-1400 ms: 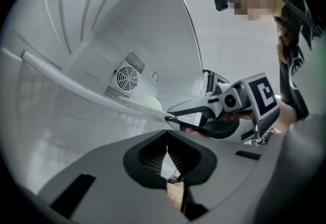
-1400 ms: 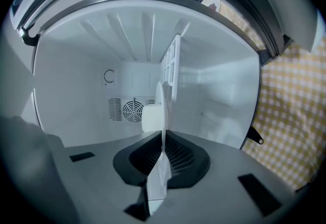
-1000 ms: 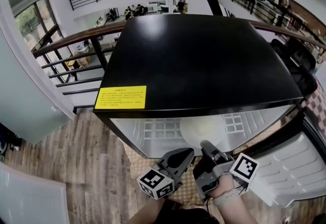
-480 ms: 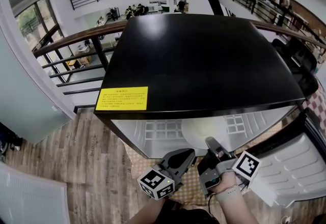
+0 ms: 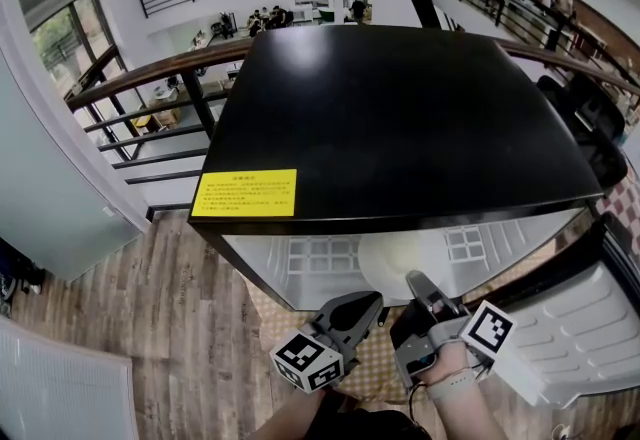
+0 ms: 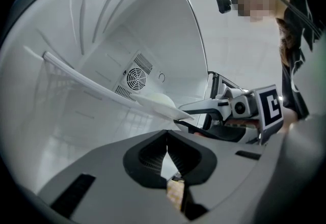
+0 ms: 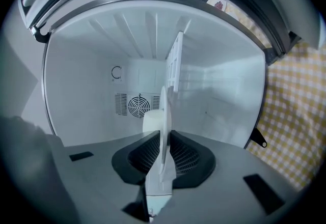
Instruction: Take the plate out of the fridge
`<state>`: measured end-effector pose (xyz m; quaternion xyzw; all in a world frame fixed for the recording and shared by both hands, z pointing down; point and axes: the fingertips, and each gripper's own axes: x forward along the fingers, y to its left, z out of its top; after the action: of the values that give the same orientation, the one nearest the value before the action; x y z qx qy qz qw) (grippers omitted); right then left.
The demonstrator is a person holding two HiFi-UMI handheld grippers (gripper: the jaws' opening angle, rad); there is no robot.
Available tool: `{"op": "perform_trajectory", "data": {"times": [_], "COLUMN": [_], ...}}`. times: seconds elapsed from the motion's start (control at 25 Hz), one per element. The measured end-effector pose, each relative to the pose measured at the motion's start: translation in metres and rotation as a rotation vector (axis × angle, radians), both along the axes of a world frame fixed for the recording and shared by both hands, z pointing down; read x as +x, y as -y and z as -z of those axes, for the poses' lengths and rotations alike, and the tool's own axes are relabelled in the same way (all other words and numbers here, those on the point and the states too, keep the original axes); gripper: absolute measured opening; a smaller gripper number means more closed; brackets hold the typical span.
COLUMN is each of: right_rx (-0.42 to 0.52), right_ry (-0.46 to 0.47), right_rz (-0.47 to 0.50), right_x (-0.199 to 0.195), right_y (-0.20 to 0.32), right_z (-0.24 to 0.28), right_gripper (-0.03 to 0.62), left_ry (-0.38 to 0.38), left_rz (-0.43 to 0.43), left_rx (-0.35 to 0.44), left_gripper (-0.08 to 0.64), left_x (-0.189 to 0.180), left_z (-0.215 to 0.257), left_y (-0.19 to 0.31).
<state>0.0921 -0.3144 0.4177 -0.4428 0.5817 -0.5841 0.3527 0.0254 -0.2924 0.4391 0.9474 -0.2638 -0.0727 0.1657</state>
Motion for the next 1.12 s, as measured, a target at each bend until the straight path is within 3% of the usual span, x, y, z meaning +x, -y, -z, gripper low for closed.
{"op": "perform_trajectory", "data": {"times": [0.6,1.12], "right_rx": [0.023,0.07], "right_ry": [0.058,0.043], "right_rz": [-0.02,0.008], "right_x": [0.001,-0.003], "right_y": [0.009,0.007], "right_z": [-0.004,-0.002], "right_gripper": [0.048,0.049], "left_ry": [-0.001,0.008], "left_rz": [0.003,0.004], "left_rx": [-0.003,-0.012], "left_gripper": [0.009,0.009], "left_x": [0.0,0.0], "left_z": [-0.001,-0.004], "left_y": [0.003,0.002]}}
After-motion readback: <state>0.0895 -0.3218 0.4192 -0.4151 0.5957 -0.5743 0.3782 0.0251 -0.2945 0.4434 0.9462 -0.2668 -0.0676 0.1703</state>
